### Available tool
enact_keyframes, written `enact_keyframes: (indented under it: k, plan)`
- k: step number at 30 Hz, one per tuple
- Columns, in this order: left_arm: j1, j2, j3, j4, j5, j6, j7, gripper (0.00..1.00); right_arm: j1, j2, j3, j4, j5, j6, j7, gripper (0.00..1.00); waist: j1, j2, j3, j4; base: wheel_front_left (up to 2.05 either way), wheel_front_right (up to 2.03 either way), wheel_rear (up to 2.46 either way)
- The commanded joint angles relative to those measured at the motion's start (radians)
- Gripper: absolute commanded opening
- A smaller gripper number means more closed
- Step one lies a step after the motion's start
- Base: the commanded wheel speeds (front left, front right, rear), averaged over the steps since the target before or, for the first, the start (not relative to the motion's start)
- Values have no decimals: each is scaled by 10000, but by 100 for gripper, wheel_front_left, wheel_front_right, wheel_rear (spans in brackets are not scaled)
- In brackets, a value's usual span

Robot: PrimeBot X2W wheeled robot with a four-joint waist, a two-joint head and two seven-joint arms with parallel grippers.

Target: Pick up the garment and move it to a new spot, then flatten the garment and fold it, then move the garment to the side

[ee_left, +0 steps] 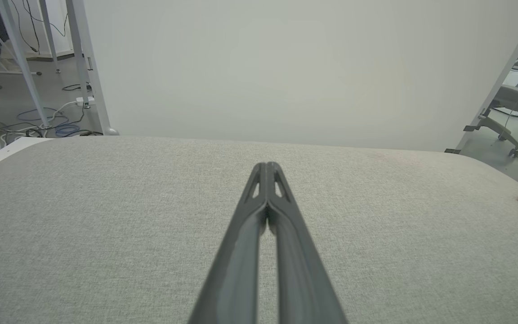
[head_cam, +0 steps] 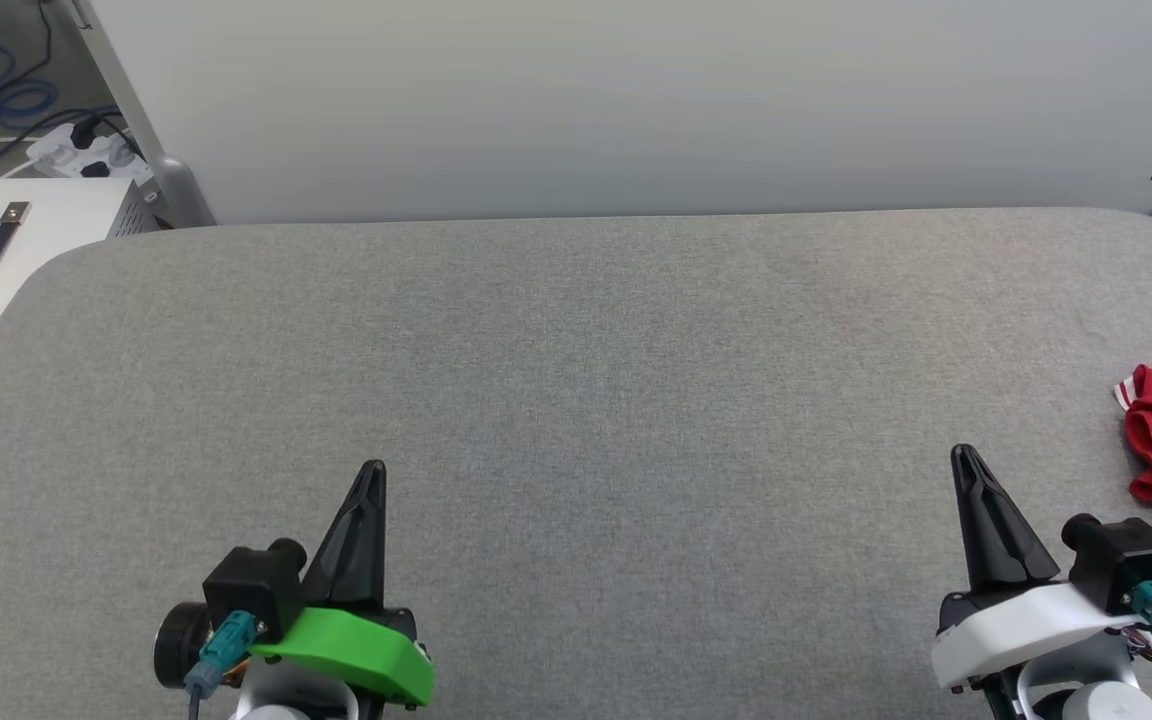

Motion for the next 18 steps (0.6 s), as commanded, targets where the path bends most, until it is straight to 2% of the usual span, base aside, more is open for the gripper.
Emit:
enact_keyframes:
  k: [1,18]
  plan:
    - [-17,-17,59,-57,136,57,48,0,-6,46,-21,-75,-124,-2,58,0,0,0,-1,0,0,0,0]
    - [-29,-29,178,-207,449,231,395,0,-10,147,-72,-156,-432,-3,338,0,0,0,-8,-4,0,0,0]
